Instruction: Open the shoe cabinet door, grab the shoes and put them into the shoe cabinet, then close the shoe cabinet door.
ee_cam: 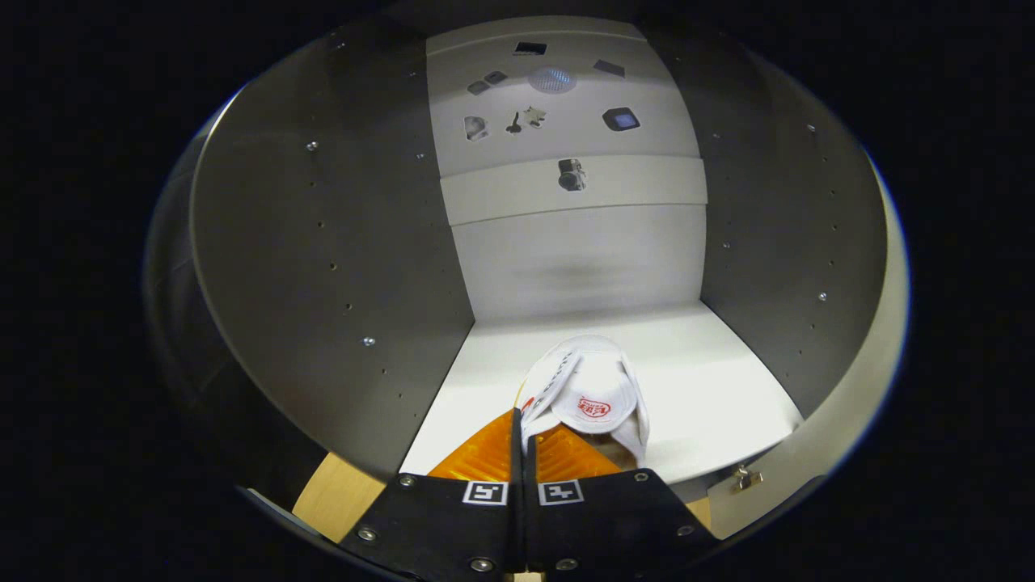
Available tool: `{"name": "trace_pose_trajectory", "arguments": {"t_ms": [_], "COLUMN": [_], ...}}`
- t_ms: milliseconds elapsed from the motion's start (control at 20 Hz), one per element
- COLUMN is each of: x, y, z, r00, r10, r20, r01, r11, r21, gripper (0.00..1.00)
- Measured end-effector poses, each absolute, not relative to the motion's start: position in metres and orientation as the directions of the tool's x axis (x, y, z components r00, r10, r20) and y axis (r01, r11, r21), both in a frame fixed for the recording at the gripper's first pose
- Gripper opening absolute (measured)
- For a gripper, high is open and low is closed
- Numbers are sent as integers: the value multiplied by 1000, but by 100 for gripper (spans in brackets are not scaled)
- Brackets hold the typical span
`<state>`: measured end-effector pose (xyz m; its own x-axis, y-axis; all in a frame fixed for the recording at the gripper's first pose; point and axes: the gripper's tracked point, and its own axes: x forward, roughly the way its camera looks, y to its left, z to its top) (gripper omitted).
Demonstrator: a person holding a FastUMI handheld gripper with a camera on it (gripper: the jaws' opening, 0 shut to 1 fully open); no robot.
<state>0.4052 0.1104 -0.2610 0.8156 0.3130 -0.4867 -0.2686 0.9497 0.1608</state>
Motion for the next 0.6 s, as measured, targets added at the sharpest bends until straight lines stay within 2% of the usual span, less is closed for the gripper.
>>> {"name": "trace_pose_trajectory", "arguments": {"t_ms": [600], "x": [480], "y": [136], "z": [-280], "r00": [809], "r10": [344], "r20": [-477], "r01": [-276], "r11": [938], "r21": [208], "gripper": [0]}}
